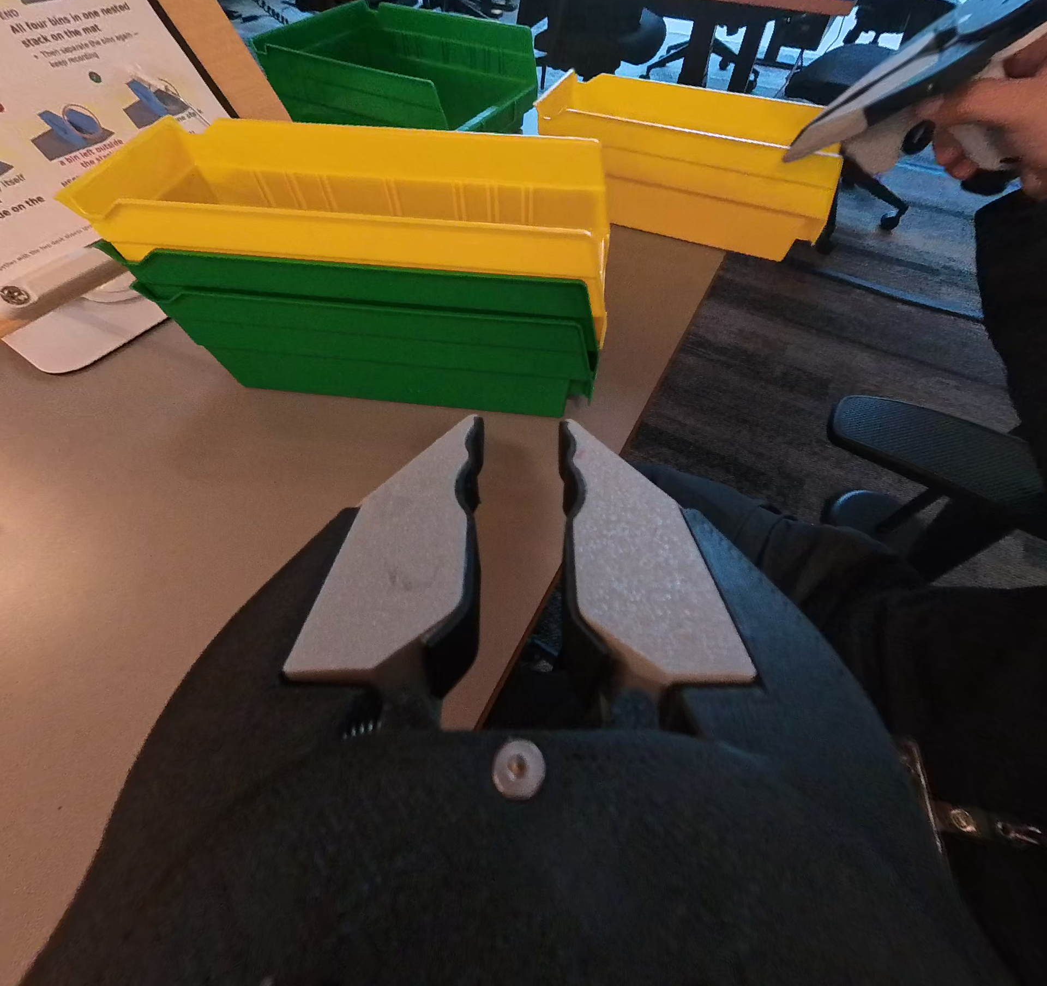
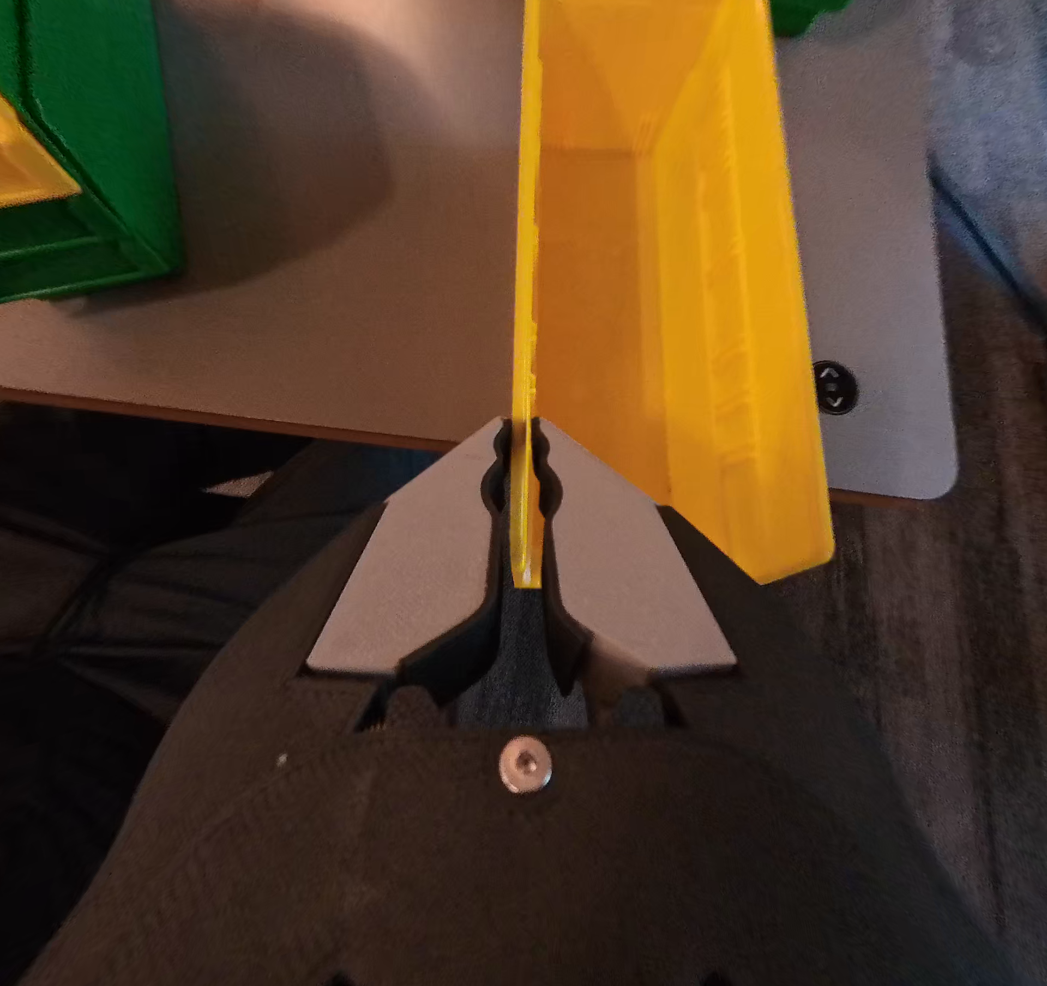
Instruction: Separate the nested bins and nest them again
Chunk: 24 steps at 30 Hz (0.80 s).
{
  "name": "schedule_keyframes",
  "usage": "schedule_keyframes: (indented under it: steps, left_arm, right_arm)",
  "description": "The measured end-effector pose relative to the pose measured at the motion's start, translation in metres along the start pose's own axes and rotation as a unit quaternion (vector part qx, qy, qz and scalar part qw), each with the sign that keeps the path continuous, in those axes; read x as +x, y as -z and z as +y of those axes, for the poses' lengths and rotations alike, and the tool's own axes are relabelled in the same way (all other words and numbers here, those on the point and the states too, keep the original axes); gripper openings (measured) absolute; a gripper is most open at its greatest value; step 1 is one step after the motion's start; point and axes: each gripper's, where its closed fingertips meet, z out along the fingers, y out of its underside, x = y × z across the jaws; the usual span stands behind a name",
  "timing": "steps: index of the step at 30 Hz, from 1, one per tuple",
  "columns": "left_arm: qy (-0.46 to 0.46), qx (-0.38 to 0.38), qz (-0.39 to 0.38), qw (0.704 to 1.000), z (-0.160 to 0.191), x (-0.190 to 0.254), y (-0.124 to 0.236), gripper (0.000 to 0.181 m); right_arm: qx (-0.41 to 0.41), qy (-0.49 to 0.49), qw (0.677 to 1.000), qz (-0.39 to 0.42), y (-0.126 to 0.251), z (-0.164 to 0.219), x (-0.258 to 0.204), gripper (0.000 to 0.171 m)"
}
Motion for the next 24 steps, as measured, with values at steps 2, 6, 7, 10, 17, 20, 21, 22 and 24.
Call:
schedule_keyframes:
  steps: [2, 6, 7, 10, 17, 20, 21, 22, 24]
  left_arm:
    - [0.001, 0.002, -0.001, 1.000, -0.001, -0.001, 0.001, 0.024]
    - [0.005, 0.003, 0.000, 1.000, 0.000, -0.002, 0.001, 0.024]
    - [0.004, 0.001, 0.001, 1.000, 0.000, -0.001, 0.000, 0.024]
    - [-0.001, -0.002, 0.000, 1.000, 0.000, 0.001, -0.001, 0.024]
    - [0.005, 0.004, -0.002, 1.000, -0.001, -0.003, 0.002, 0.024]
    - [0.004, 0.002, -0.001, 1.000, 0.000, -0.002, 0.001, 0.024]
    - [0.002, 0.002, 0.000, 1.000, -0.001, -0.001, 0.001, 0.024]
    - [0.001, 0.001, 0.000, 1.000, -0.001, 0.000, 0.000, 0.024]
    - [-0.001, 0.000, 0.000, 1.000, 0.000, 0.001, -0.001, 0.024]
  right_arm:
    - [0.020, -0.002, 1.000, 0.009, 0.007, -0.007, 0.002, 0.003]
    - [0.059, -0.005, 0.998, 0.027, 0.012, -0.019, 0.009, 0.007]
    - [0.062, -0.007, 0.998, 0.027, 0.010, -0.020, 0.009, 0.007]
    - [0.043, -0.008, 0.999, 0.027, 0.005, -0.016, 0.007, 0.015]
    - [0.054, 0.017, 0.998, 0.009, 0.032, -0.019, -0.009, 0.004]
    - [0.011, 0.027, 1.000, -0.010, 0.036, -0.002, -0.015, 0.000]
    - [-0.006, 0.030, 0.999, -0.016, 0.036, 0.005, -0.017, 0.000]
    - [-0.023, 0.033, 0.999, -0.021, 0.035, 0.012, -0.018, 0.000]
    - [-0.046, 0.035, 0.998, -0.025, 0.032, 0.021, -0.017, 0.000]
